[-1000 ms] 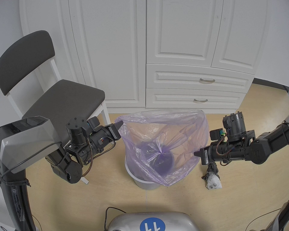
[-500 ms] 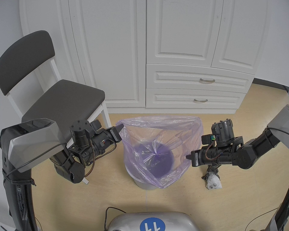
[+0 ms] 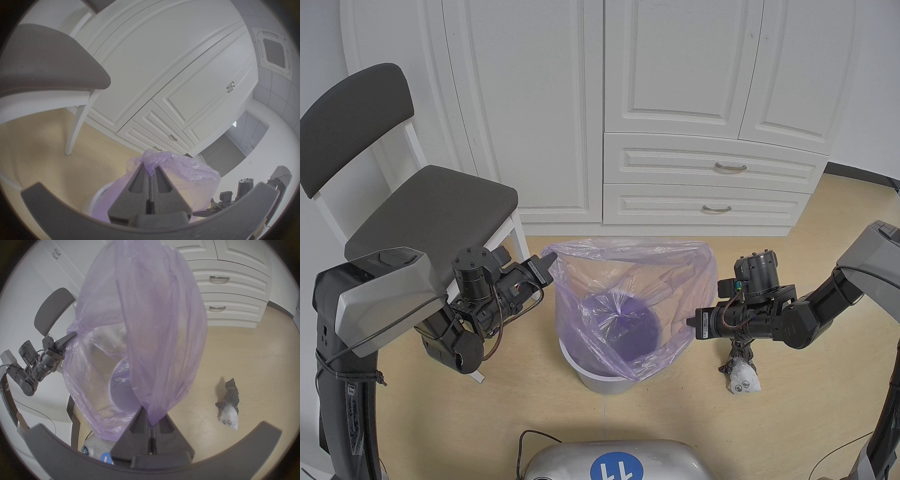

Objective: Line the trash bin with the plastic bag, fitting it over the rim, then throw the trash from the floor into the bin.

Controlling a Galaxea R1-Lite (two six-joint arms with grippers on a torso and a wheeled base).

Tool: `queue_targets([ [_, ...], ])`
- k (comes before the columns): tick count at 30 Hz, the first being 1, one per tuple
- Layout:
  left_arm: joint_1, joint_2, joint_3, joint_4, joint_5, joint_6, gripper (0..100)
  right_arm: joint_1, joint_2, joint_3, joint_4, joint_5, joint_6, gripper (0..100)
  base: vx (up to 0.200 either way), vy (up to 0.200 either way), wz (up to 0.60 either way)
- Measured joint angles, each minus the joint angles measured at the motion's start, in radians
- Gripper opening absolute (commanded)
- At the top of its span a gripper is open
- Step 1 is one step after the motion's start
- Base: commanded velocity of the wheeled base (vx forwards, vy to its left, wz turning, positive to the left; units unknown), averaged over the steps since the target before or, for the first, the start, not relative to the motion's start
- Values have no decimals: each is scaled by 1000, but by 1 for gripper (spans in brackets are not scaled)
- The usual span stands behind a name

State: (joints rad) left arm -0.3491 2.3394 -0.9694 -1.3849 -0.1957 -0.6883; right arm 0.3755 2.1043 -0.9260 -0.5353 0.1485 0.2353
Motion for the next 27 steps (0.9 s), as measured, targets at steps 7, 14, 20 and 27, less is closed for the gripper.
queue_targets([
  [7,-23,34,-53,3,1,-67,0,-39,16,11,-89,-4,-4,0,0,0,0],
  [14,-27,71,-98,16,-5,-138,0,-50,54,15,-163,-4,-3,0,0,0,0],
  [20,-2,83,-104,67,-68,-162,0,-51,93,44,-302,-1,-7,0,0,0,0],
  [27,63,99,-83,129,-179,-146,0,-53,137,63,-328,0,-13,0,0,0,0],
])
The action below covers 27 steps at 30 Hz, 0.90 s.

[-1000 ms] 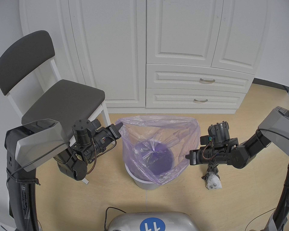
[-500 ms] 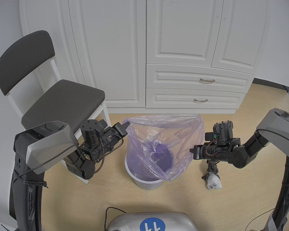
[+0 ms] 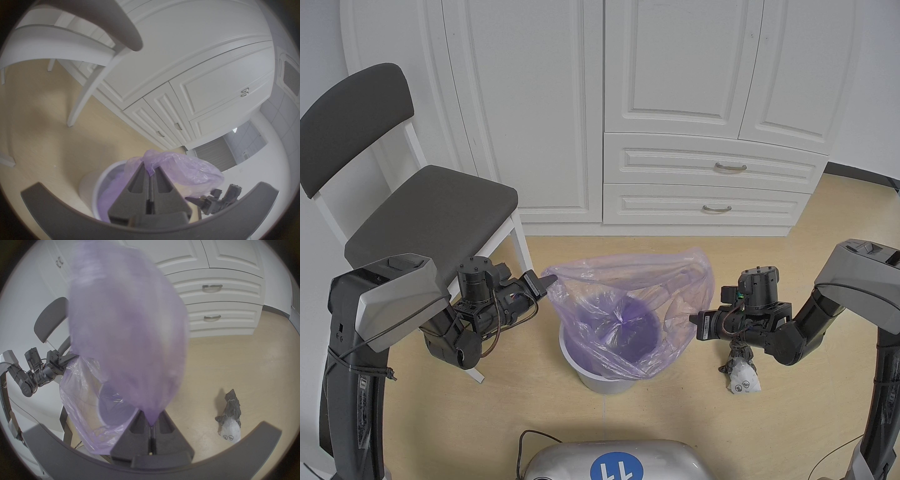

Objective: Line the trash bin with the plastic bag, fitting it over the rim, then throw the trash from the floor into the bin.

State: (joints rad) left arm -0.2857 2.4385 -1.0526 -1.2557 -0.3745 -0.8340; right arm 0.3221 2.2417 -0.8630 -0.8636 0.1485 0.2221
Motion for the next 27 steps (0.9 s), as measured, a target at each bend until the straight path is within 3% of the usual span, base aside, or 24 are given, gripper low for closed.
queue_targets([
  [15,38,49,45,106,-5,326,0,26,48,10,4,0,-2,0,0,0,0],
  [21,34,42,50,243,-3,387,0,57,80,14,24,-8,-11,0,0,0,0],
  [27,36,21,45,298,1,427,0,55,66,18,196,-17,-67,0,0,0,0],
])
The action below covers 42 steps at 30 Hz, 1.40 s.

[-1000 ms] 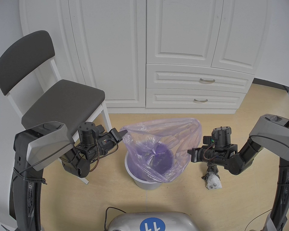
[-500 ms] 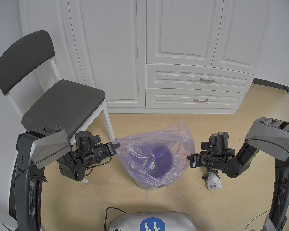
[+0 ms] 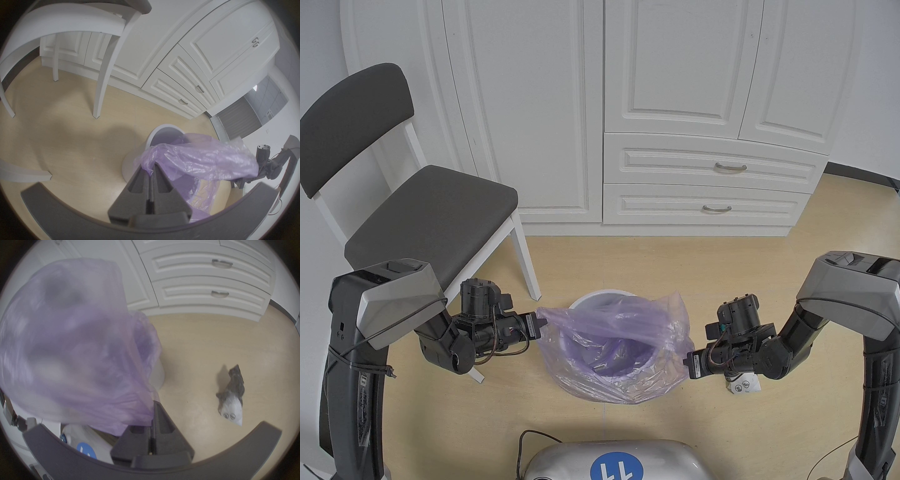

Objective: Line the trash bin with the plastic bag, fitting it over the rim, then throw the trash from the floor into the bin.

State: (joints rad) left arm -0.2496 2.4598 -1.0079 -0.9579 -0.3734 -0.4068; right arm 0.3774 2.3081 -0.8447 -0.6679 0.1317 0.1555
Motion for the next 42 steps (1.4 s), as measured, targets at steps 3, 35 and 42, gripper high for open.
queue_targets([
  [3,1,-7,0,3,3,11,0,-1,-20,-8,95,-2,-11,0,0,0,0],
  [35,13,6,-44,-3,83,22,0,57,-14,-29,83,-43,29,100,0,0,0],
  [42,-5,10,-40,-65,82,7,0,43,-74,45,84,-33,-60,100,0,0,0],
])
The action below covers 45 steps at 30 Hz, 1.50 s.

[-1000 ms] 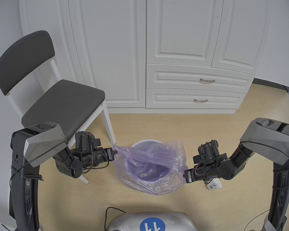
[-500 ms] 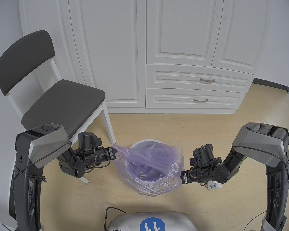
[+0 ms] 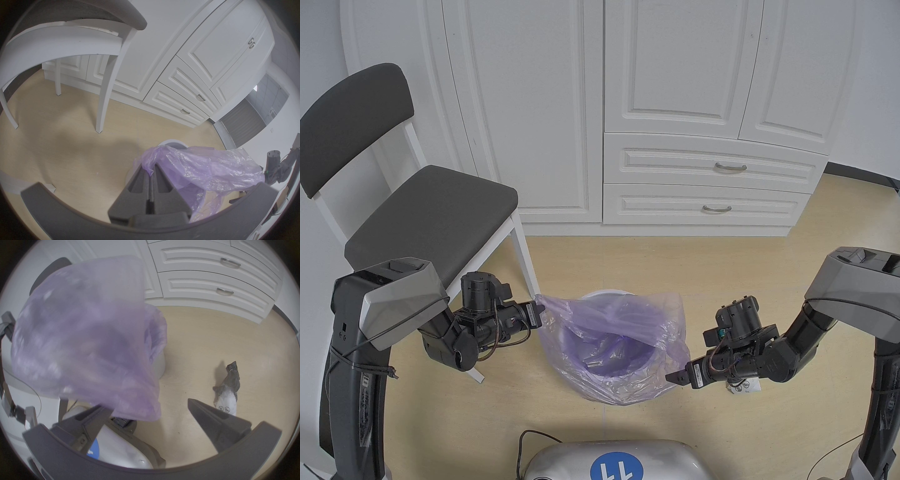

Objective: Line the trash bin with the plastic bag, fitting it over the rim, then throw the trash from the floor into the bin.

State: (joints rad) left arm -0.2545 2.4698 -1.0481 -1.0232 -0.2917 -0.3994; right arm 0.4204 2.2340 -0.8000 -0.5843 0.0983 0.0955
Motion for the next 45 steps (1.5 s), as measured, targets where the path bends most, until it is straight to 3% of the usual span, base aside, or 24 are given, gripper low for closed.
queue_targets([
  [9,-11,6,-1,-10,1,-11,0,-3,-156,161,-56,42,-224,100,0,0,0],
  [18,-12,6,-1,-11,2,-13,0,73,-163,220,-454,-101,-180,100,0,0,0],
  [23,-13,6,-1,-11,2,-13,0,116,-108,240,-567,-172,-154,100,0,0,0],
  [24,-14,6,-1,-11,2,-13,100,121,-99,241,-569,-176,-153,100,0,0,0],
  [27,-16,6,0,-11,2,-13,100,129,-76,242,-573,-183,-154,100,0,0,0],
  [37,-17,5,12,-77,4,-10,100,141,-16,180,-739,-322,-159,100,0,0,0],
  [44,-18,10,24,-91,4,-10,100,131,56,139,-746,-335,-161,100,0,0,0],
  [45,-17,10,24,-92,4,-10,100,127,67,129,-746,-336,-161,0,0,0,0],
])
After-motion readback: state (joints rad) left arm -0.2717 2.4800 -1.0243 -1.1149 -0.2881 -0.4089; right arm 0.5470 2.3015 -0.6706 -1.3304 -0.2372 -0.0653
